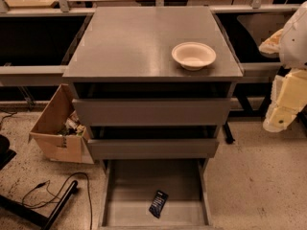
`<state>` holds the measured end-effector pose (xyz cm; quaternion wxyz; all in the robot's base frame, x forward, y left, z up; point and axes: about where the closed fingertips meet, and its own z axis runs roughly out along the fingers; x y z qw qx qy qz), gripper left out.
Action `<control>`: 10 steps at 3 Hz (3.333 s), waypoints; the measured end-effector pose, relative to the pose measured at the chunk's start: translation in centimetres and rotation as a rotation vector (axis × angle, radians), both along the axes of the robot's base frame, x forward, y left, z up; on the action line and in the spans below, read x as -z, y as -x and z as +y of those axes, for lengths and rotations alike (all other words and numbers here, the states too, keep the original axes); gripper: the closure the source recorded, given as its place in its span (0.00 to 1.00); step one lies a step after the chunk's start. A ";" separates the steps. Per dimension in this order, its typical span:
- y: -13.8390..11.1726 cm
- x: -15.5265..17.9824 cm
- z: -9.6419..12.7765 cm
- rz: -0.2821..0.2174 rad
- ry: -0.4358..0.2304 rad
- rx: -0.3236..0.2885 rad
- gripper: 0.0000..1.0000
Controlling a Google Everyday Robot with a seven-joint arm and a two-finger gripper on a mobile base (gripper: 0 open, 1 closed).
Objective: Pick rxbar blueberry from bottom drawer and place on counter
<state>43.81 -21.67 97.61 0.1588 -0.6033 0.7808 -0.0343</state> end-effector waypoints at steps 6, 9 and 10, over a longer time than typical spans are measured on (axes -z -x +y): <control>1.2 17.7 -5.9 -0.025 0.307 -0.464 0.00; -3.5 34.7 -3.8 0.059 0.423 -0.738 0.00; -5.2 41.9 -3.2 0.047 0.437 -0.851 0.00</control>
Offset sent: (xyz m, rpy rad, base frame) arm -0.0111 -0.0069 -0.0746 -0.0246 0.0878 0.0486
